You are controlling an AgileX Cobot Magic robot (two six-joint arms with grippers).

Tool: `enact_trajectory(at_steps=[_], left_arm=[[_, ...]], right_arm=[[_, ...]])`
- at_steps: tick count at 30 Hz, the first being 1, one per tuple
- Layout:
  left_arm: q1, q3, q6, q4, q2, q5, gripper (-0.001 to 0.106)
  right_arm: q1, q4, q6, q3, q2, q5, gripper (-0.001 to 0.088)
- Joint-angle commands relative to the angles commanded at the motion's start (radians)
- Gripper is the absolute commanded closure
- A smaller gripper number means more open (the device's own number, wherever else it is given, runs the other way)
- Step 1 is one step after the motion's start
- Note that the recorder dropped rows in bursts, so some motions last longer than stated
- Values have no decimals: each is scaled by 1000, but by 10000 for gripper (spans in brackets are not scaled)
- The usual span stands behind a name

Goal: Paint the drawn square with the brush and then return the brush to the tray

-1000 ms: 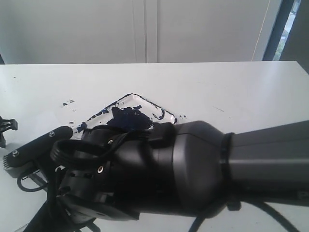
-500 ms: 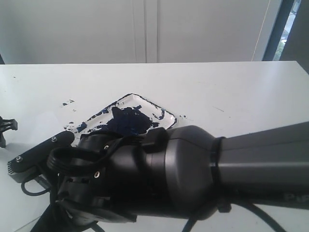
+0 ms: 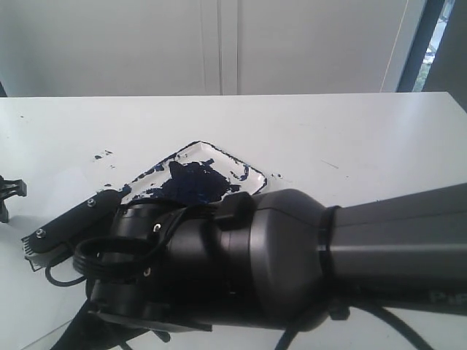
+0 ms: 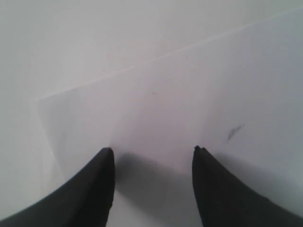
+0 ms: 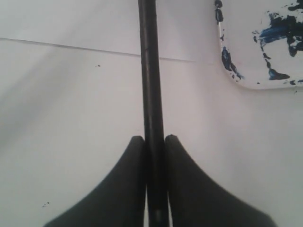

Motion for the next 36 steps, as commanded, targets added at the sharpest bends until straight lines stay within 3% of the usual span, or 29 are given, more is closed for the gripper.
enact_trajectory(at_steps=[12,17,23,26,31,36], left_arm=[[0,0,0,0,0,0,502],[0,0,0,0,0,0,502],[0,0,0,0,0,0,502],[0,0,0,0,0,0,502],[0,0,0,0,0,0,502],[0,0,0,0,0,0,502]], right_arm=[[4,251,-240,-4,0,-54,868],[4,247,-223,-4,0,-54,868],[4,45,-20,-4,0,10,868],[4,-7,12,-4,0,40,868],[4,7,12,-4,0,23,868],[4,160,-122,-4,0,-29,868]])
